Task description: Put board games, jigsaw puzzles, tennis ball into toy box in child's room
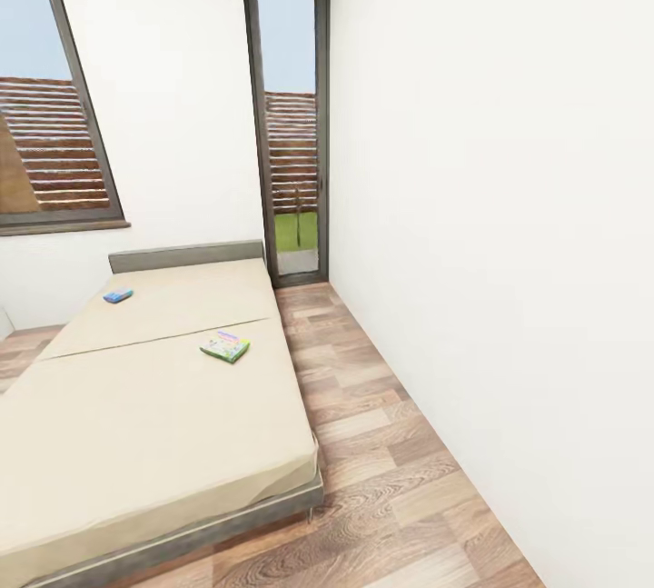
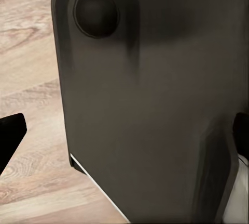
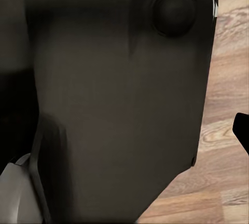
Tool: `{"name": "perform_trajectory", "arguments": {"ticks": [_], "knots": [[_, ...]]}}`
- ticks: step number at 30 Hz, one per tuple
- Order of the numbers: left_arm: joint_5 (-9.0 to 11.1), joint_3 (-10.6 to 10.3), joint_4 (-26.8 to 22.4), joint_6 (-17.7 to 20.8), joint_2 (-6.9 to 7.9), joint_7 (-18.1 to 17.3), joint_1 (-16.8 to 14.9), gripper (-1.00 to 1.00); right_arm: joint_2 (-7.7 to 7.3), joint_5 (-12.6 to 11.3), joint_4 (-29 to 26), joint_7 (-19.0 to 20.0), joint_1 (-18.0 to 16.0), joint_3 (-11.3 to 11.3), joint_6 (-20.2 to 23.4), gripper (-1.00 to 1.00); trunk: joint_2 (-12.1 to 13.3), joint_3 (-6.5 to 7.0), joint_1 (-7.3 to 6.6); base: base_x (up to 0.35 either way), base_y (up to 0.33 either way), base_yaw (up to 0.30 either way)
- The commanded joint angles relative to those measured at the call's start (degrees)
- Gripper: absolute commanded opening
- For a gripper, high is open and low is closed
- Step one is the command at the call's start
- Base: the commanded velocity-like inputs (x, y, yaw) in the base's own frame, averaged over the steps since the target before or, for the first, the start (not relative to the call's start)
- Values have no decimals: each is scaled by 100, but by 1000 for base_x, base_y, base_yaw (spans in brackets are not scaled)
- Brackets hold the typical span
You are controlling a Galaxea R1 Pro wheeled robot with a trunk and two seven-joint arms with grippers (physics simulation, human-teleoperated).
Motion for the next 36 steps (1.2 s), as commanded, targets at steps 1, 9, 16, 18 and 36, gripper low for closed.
{"name": "perform_trajectory", "arguments": {"ticks": [1, 9, 16, 18, 36], "knots": [[-2, -3, 2, -7, 0, -1, 0, 100, 1, 2, 1, -2, -1, 0, -3, 100, 39, 16, -22, 0, 0, 0], [-2, -3, 2, -4, -2, 3, 2, 100, 6, -3, 1, -2, -1, 3, -83, 100, 360, 159, -198, 0, 0, 0], [-2, -7, 2, -7, 0, 4, -2, 100, -4, -17, 1, -2, -1, 8, -308, 100, 641, 285, -352, 0, 0, 0], [2, -6, 2, -7, 0, 5, 0, 100, -5, -9, 1, -2, -1, 8, -373, 100, 721, 321, -396, 0, 0, 0], [15, -3, 2, 11, 0, 23, 1, 100, -17, -12, 1, -2, 4, 9, -627, 100, 1443, 644, -791, 0, 0, 0]]}}
